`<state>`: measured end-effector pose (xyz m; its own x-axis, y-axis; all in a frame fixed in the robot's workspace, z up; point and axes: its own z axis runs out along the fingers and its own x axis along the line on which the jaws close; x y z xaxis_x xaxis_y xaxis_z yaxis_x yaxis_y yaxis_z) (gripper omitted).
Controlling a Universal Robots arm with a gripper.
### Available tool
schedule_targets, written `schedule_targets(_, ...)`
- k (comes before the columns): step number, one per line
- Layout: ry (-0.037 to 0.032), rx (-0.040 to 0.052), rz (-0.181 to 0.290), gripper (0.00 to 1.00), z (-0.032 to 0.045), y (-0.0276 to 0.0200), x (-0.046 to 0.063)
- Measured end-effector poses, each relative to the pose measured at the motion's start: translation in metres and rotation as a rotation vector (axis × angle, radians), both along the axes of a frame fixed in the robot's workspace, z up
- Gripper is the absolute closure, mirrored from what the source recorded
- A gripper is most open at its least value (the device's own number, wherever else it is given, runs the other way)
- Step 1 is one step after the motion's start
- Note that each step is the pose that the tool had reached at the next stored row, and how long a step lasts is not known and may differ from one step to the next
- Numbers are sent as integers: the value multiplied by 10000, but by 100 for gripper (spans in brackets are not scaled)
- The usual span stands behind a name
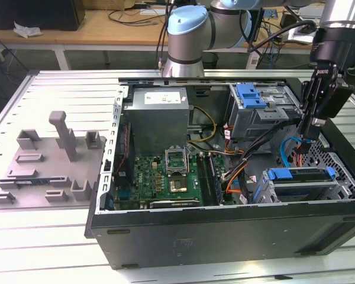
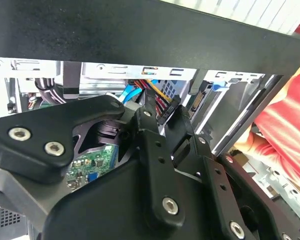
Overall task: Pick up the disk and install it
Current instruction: 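Insert the first disk wire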
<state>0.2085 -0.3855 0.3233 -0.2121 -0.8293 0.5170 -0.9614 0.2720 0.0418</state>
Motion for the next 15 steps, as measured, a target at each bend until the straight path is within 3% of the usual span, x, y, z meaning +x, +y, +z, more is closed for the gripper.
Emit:
schedule_targets(3, -1, -5, 0, 65, 0, 1, 0)
schedule_targets(4, -31, -4, 0, 65, 0, 2, 0)
schedule_targets(8, -271, -10, 0, 65, -1, 7, -12)
schedule_targets(12, -302, -42, 1, 65, -2, 12, -41)
schedule_targets(15, -302, -150, 2, 65, -1, 18, -42)
